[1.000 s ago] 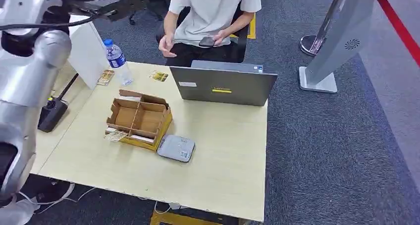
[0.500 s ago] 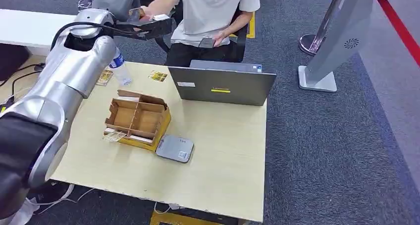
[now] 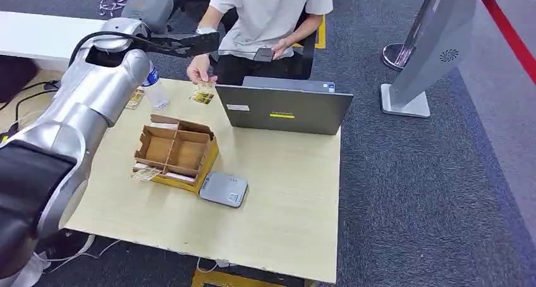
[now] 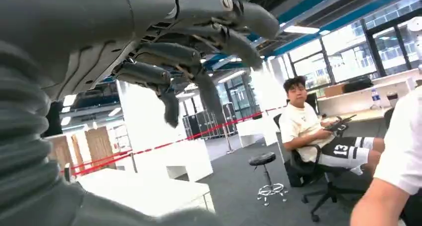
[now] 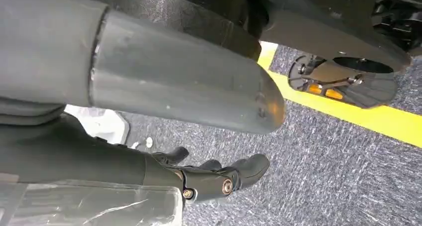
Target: Pass the card to the sensor for recognition and then transmit it.
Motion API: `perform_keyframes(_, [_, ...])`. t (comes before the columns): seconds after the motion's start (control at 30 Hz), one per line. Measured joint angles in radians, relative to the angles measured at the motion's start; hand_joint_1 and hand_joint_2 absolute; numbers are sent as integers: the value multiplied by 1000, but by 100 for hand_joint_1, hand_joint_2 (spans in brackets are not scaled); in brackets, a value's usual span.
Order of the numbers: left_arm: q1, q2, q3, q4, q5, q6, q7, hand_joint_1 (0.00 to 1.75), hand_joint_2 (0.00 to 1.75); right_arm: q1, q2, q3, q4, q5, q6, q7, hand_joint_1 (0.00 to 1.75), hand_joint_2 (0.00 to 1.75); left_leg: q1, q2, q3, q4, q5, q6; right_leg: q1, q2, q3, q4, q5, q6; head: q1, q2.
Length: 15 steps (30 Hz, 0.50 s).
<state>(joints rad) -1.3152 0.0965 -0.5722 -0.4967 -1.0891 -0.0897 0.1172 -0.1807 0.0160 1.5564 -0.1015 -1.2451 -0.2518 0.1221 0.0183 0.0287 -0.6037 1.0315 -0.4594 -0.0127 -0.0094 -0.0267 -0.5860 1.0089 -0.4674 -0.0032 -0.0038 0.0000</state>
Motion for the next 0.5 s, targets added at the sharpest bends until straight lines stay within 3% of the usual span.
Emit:
perform_keyframes(0.1, [1,15,0,-5,3,16,-28,0,175,7,-1,0,0,-12,0,-14,0,0,0,0,0,0,0,0,0,0,0,0,0,0,0,0])
perform_keyframes(0.3, [25,134,4,-119,45,55,-83,0,175,32,-12,-5,0,-40,0,-42,0,0,1,2,0,-1,0,0,0,2,0,1,-1,-1,0,0])
perform_keyframes(0.37, [59,202,15,-187,70,99,-101,0,175,36,-18,-13,0,-55,-1,-52,0,0,1,5,0,-2,0,-1,0,5,0,2,-1,-1,1,0])
perform_keyframes(0.5, [168,387,83,-319,94,225,-134,0,175,49,-32,-32,0,-81,-2,-67,0,0,1,12,3,-3,-3,-4,0,12,0,3,-2,-3,-1,0])
